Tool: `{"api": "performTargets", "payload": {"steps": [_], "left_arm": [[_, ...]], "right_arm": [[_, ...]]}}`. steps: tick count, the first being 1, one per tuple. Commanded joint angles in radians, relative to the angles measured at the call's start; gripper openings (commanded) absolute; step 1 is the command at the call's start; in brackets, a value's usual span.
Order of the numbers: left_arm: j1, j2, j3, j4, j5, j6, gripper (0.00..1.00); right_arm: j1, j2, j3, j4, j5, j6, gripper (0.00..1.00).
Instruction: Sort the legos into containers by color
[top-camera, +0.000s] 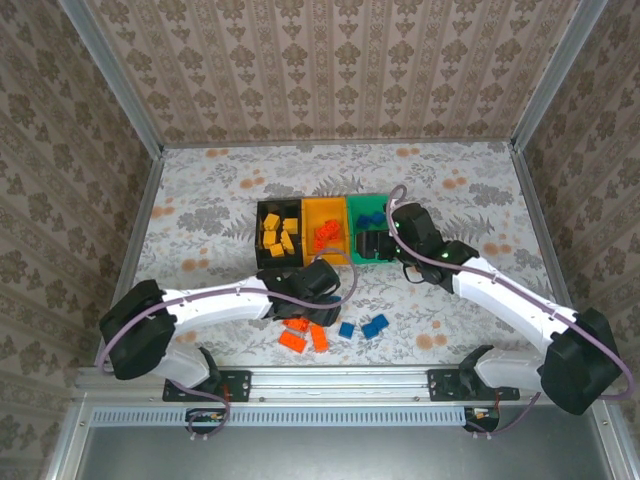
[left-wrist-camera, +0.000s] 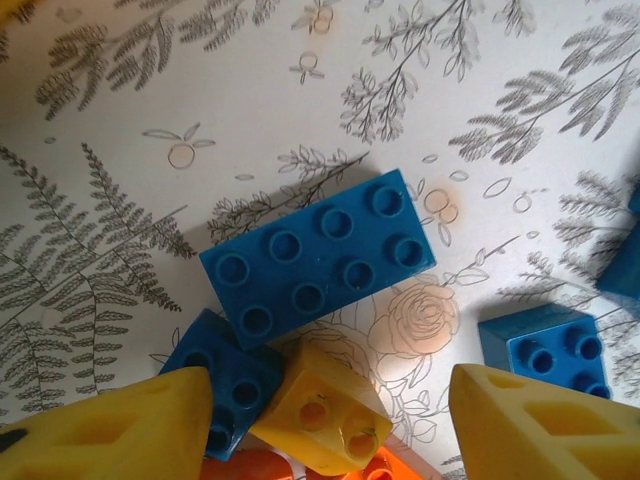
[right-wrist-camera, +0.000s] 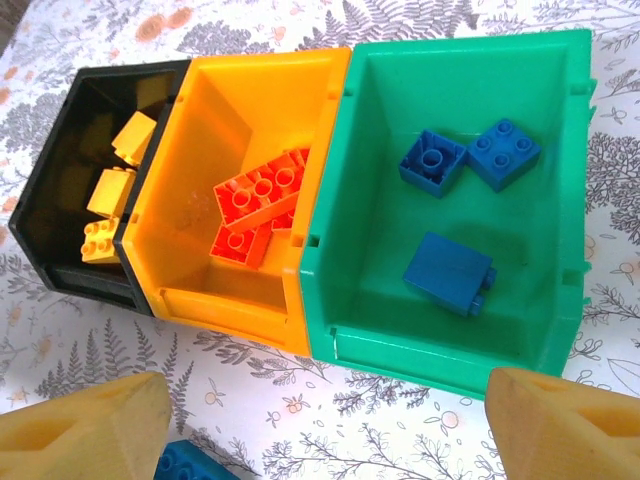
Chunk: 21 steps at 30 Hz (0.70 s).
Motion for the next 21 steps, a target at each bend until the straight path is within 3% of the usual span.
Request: {"api": "performTargets", "payload": {"steps": [1,9,21], "left_arm": [[-0.024,0.023,0.032,-0.066,0.002,0.016,0.61],[-0.090,0.066,0.045,-0.115,-0.045,0.001,0.56],[-0.096,0.164,0.099,-0.070,-0.113,0.064,0.54]], "right_arm": [[-0.001,-0.036,-0.021,-0.020,0.032,0.008,0.84],[-0.008,-0.067,-0.039,-0.027,0.060,0.002,0.85],[-0.021,-0.084,-0.047,-0.037,0.071,-0.011,0.86]]}}
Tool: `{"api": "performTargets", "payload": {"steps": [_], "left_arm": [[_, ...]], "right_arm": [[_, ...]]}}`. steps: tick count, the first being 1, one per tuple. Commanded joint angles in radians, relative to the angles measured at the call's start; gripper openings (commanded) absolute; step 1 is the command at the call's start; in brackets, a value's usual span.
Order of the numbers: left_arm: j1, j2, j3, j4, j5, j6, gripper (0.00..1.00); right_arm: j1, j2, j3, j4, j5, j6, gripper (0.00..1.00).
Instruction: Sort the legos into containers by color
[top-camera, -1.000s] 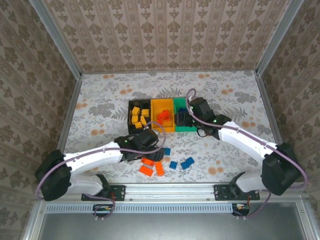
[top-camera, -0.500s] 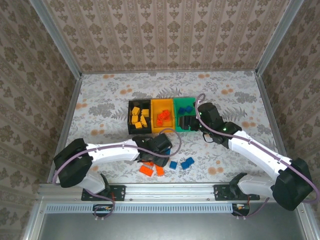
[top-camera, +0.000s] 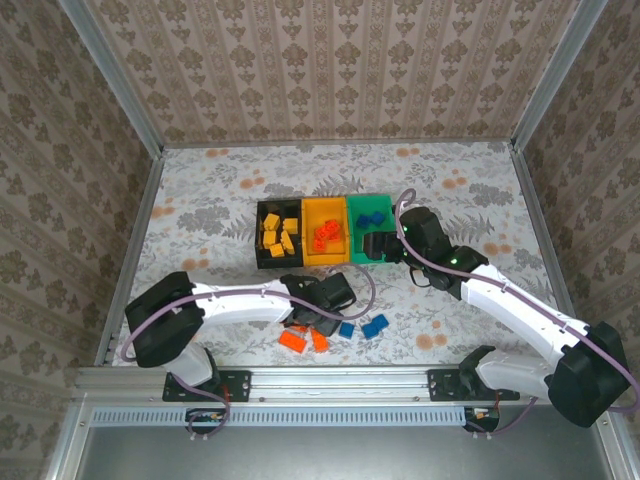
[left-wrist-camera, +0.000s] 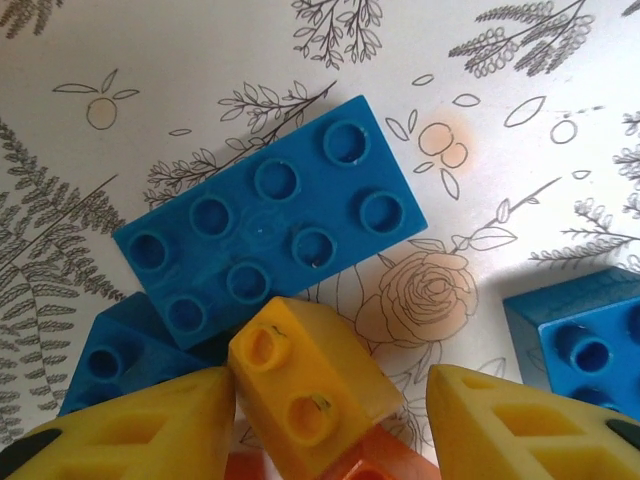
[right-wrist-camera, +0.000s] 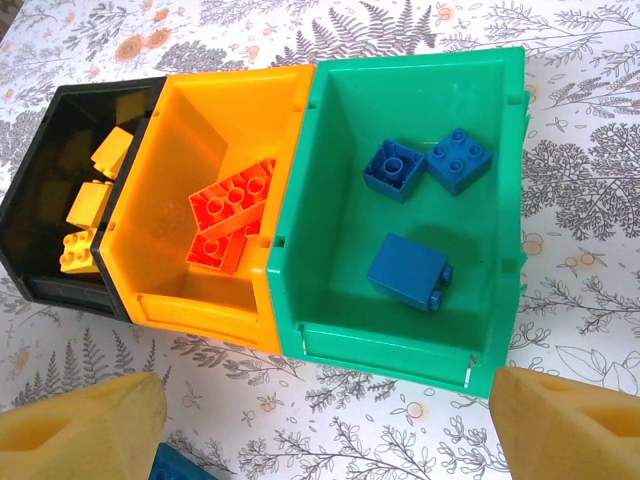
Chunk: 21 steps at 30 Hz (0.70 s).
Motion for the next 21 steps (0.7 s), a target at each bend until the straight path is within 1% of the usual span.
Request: {"api": "performTargets", "payload": {"steps": [1,4,6,14,18,21], "left_arm": [[-0.009,0.034,0.041,-0.011,-0.036,0.039,0.54],[-0.008,0.049,0.043,-0.011,-0.054,0.040,0.53],[-0.008,0.053,0.037,-0.005,-0.069,0.039,0.51],[-0.007,0.056,0.052,0.002,-0.088,0.050,0.33],[-0.007,0.012,0.065,-0.026,-0.113,0.050,0.31],[0.007,-0.060,0.085,-0.047,-0.132,0.052,0.31]], "right_arm": [[-0.008,-0.024,-0.016,-0.017,0.023,-0.003,0.86],[-0.009,-0.024,-0.020,-0.015,0.021,-0.002,0.86],[-0.010,-0.027,-0.023,-0.012,0.021,-0.002,0.86],[-0.013,-0.043,-0.029,-0.010,0.024,0.000,0.86],[-0.015,-0.051,-0.028,-0.009,0.020,0.003,0.86],[-0.016,-0.059,-0.028,-0.009,0.017,0.005,0.86]]}}
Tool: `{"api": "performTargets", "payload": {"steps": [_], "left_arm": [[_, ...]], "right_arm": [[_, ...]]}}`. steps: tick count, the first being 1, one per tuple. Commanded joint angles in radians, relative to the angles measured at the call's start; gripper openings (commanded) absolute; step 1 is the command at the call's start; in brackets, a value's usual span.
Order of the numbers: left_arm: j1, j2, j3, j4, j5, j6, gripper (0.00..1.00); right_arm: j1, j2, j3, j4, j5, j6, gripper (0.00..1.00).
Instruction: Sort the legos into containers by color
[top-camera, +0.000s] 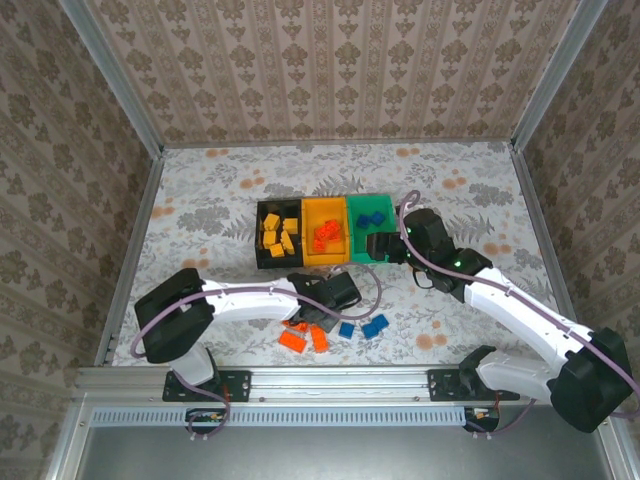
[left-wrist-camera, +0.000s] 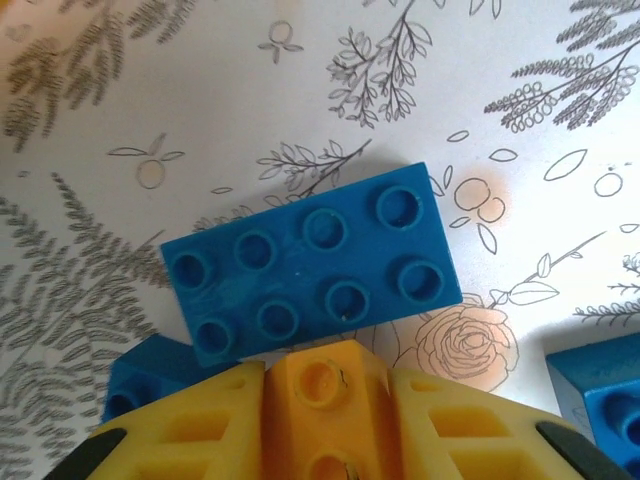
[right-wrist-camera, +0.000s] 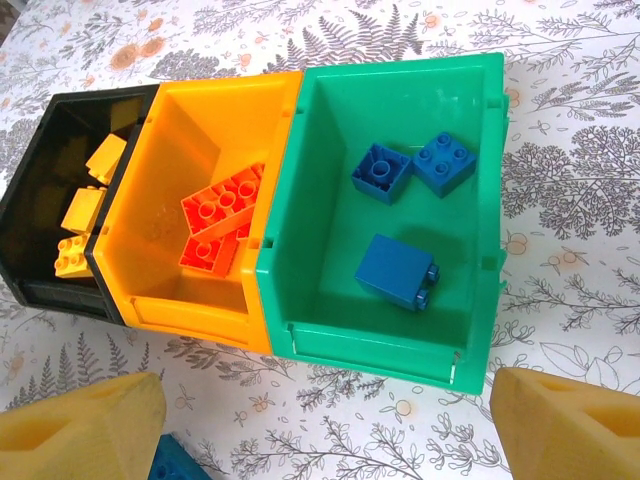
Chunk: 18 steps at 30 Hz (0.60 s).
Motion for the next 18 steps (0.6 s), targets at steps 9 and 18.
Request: {"api": "performTargets", "payload": {"steps": [9,18], "left_arm": [[0.316,-0.297,0.050,0.017,0.048,0.026,0.30],[0.590,-0.120,0.177,0.099,0.134,0.050,0.28]], "right_arm": [[-0.006,-0.033,-0.018,-0.004,0.004,0.015,0.86],[-0.006,-0.037,-0.019,-0.022,-0.018,0.020,0.86]]}}
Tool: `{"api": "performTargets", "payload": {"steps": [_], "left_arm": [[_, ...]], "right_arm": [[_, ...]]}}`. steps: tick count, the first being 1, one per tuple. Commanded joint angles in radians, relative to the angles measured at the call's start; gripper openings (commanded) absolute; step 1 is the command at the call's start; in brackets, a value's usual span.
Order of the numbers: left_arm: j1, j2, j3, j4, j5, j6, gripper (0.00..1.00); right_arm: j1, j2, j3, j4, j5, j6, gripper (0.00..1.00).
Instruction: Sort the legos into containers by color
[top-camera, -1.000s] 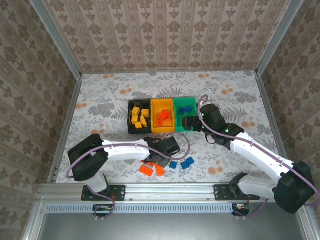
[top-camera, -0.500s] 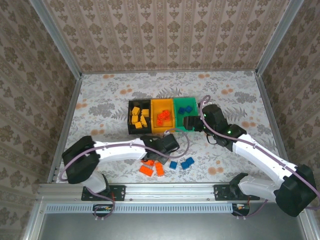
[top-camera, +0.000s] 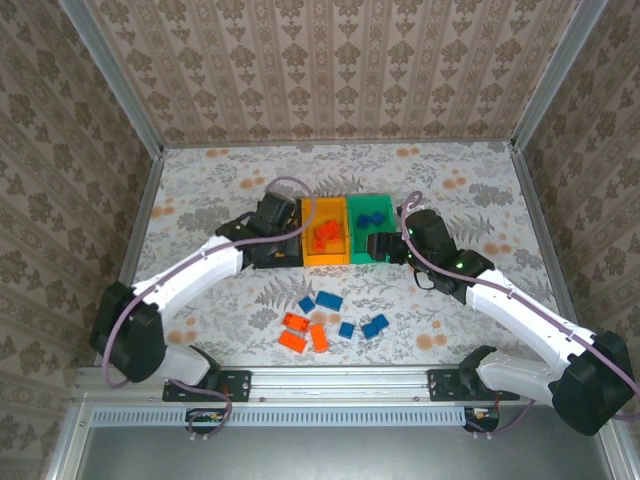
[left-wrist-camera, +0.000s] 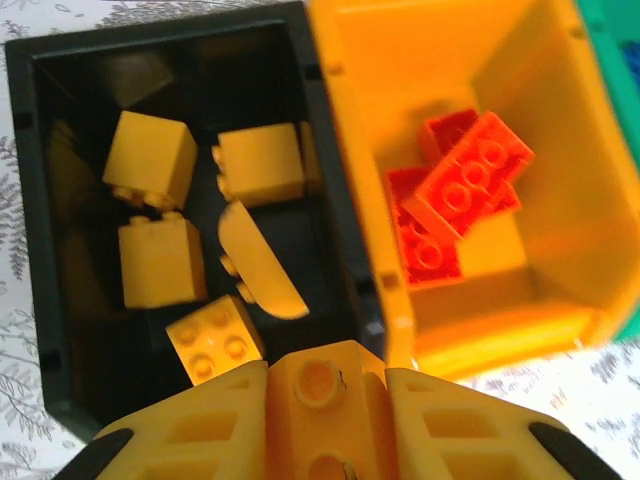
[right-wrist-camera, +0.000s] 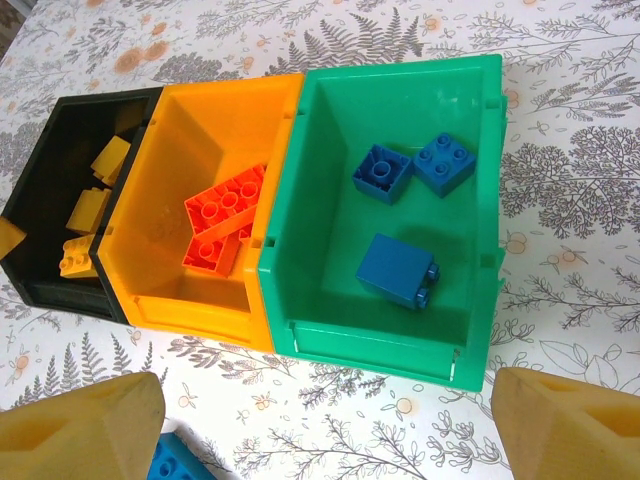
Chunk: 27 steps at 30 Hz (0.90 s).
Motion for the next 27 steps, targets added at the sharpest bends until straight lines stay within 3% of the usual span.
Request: {"api": "performTargets", "payload": {"steps": [1,4,8,11,18,20,27], "left_arm": [[0.064,0.060,0.063,0.035,0.051,0.023,0.28],[0.111,0.117,0.098,0.044,0.082,0.009,0.33],[0.132,0.160,0.133,0.053,0.104,0.003,0.59],[0.140,0.159,0.149,0.064,0.124,-0.006,0.70],[0.122,0.010,0.098,0.101,0.174,-0.048,0.94],[0.112,-0.047,0.054,0.111,0.183,-0.064,1.00],[0.066,-0.293,-0.149,0.088,0.174,-0.128,1.00]], "right_arm": [[-0.005,-0.025,-0.012,-0.023,-0.022,0.016,0.87],[-0.006,-0.034,-0.018,-0.025,-0.055,0.013,0.87],[-0.005,-0.035,-0.043,-0.004,-0.160,0.005,0.86],[0.012,-0.018,-0.059,0.007,-0.221,0.008,0.86],[0.195,0.116,-0.052,-0.001,-0.212,-0.056,0.85],[0.248,0.187,-0.031,0.002,-0.190,-0.077,0.85],[0.345,0.464,0.093,0.016,-0.124,-0.158,0.85]]}}
